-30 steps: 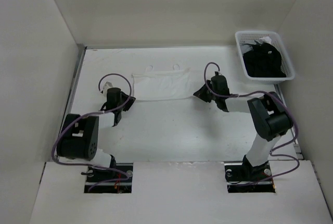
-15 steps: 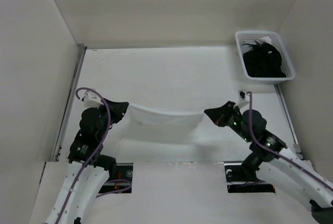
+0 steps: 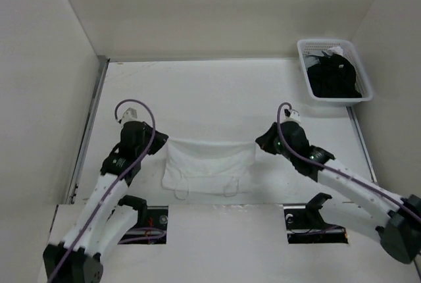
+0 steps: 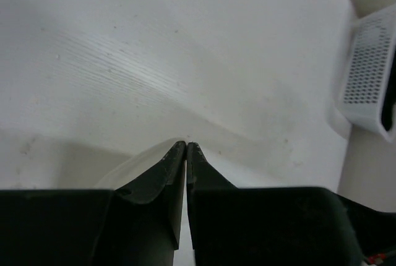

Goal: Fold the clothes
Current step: Fold the tank top

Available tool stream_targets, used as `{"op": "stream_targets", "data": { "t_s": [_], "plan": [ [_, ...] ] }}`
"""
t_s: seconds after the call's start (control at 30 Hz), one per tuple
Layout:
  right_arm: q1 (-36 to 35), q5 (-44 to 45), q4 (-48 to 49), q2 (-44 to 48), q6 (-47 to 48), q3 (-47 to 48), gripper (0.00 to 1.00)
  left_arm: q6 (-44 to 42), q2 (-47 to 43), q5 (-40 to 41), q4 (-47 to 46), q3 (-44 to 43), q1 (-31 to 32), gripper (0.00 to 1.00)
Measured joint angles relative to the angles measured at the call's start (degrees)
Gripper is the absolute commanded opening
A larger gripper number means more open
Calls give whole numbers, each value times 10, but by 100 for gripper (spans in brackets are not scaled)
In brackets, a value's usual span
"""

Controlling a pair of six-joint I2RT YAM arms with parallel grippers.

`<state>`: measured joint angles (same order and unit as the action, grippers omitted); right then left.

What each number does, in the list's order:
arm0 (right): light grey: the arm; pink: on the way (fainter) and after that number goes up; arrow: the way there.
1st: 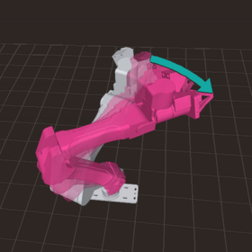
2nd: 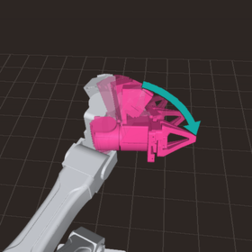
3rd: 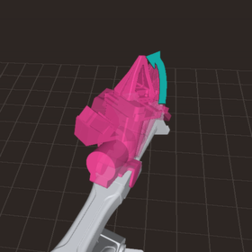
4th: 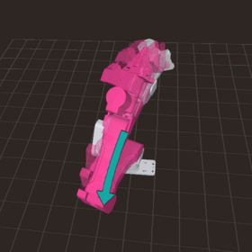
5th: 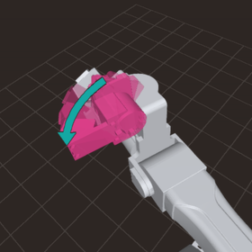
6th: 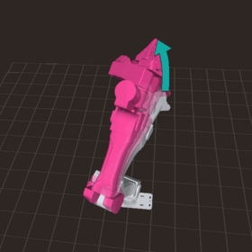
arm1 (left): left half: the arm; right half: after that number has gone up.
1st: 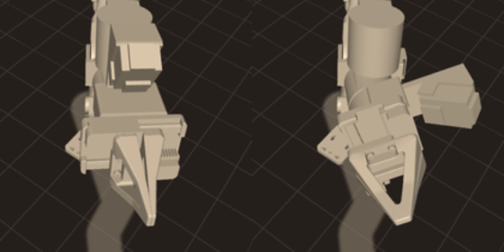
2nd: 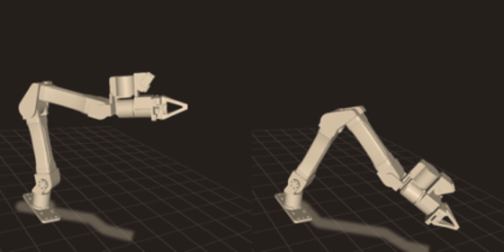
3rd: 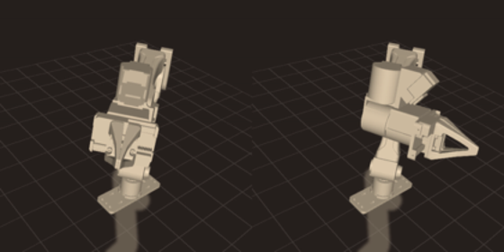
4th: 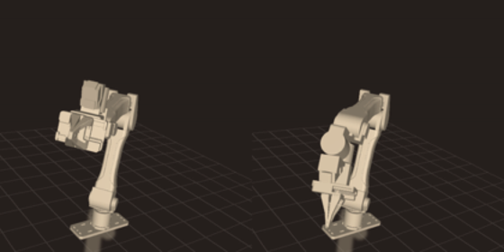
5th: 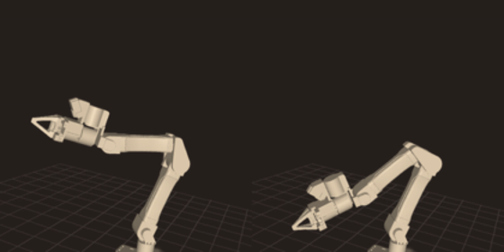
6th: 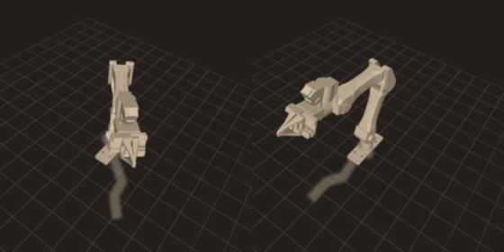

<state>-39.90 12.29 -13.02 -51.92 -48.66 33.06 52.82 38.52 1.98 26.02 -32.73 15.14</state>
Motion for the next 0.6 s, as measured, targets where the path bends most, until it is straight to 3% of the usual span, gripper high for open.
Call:
{"op": "stream_targets", "data": {
  "t_s": [0.1,0.3,0.43,0.6],
  "plan": [
    [88,-53,77,-131,20,18,1,1,173,3,-111,-2,-14,3],
    [164,-129,170,-388,45,156,1,1,443,8,-247,-89,-24,3],
    [195,-151,211,-495,49,235,2,3,538,8,-311,-158,-36,3],
    [217,-166,220,-546,49,283,2,8,576,8,-353,-184,-61,4]
  ]
}}
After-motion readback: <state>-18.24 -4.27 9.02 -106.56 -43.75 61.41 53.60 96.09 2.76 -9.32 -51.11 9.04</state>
